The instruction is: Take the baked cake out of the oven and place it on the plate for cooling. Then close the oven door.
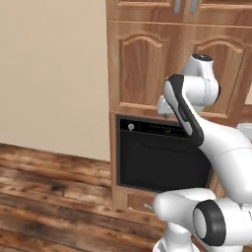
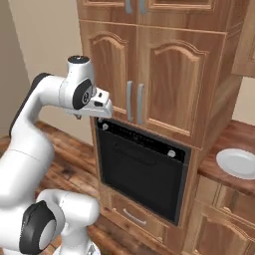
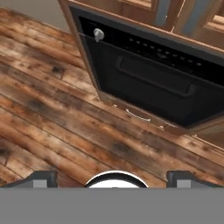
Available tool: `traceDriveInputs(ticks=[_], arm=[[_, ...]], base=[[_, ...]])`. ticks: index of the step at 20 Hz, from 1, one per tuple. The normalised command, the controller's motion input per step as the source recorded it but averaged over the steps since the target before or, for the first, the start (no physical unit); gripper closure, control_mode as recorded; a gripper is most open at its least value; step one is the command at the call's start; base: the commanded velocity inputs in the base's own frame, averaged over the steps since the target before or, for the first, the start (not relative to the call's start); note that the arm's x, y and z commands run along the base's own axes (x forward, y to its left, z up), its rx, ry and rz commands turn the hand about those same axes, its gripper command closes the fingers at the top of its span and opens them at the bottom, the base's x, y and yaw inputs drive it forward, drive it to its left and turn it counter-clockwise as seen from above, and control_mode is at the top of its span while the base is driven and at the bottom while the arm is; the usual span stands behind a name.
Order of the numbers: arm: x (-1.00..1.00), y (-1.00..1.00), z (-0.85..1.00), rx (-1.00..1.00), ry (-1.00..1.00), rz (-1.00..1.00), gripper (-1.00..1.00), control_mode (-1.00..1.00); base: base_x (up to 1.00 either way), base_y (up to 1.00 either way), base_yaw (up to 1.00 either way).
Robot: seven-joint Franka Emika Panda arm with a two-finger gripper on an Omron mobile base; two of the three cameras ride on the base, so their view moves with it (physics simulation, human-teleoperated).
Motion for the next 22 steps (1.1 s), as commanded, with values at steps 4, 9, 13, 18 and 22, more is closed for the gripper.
traceDriveInputs(ticks=[4,9,13,18,22], arm=[[0.0,0.0,0.0,0.0,0.0,0.0,-1.0,1.0],[0.0,0.0,0.0,0.0,0.0,0.0,-1.0,1.0],[0.0,0.0,0.0,0.0,0.0,0.0,-1.0,1.0],[0.0,0.0,0.0,0.0,0.0,0.0,-1.0,1.0],[0.0,0.0,0.0,0.0,0.0,0.0,-1.0,1.0]], base=[[0.0,-0.7,0.68],[0.0,-0.76,0.65],[-0.01,-0.86,0.49],[-0.23,-0.76,0.21],[-0.34,-0.48,0.05]])
